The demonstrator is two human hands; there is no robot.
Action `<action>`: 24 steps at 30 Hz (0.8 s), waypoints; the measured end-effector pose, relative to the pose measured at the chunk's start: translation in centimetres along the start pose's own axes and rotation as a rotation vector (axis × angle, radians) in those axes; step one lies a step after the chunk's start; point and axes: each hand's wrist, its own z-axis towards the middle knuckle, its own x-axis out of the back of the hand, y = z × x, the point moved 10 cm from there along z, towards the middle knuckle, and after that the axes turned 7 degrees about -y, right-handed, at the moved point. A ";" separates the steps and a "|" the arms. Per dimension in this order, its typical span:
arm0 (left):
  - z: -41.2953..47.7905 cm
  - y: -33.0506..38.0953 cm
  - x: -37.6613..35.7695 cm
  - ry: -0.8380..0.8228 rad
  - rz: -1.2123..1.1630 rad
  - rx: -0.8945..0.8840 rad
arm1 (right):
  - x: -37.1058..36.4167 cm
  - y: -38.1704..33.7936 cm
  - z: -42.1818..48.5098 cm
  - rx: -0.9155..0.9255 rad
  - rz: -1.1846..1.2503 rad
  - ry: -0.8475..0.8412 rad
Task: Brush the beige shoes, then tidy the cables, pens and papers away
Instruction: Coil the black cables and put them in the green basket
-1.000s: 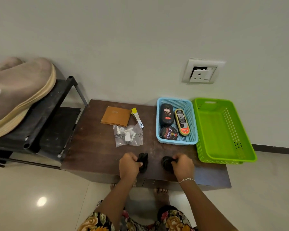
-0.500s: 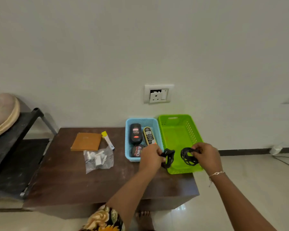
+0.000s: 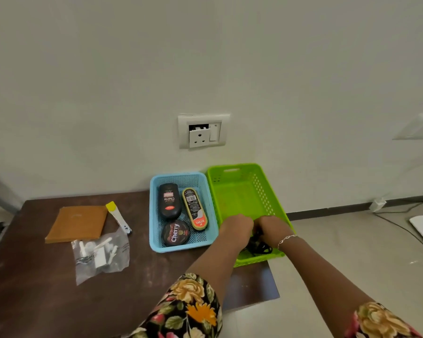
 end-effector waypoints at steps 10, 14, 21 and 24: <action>-1.0 -0.9 -1.8 0.020 0.192 -0.004 | 3.2 0.0 -3.0 0.082 -0.002 0.527; -2.1 -1.4 -2.0 0.033 0.185 0.002 | 3.1 0.5 -4.0 0.157 0.176 0.640; -3.8 -4.1 -2.5 0.033 0.140 0.071 | 3.5 -2.7 -2.6 0.286 0.315 0.639; -3.9 -5.4 -2.2 0.057 0.102 0.094 | 3.7 -3.9 -1.8 0.305 0.294 0.627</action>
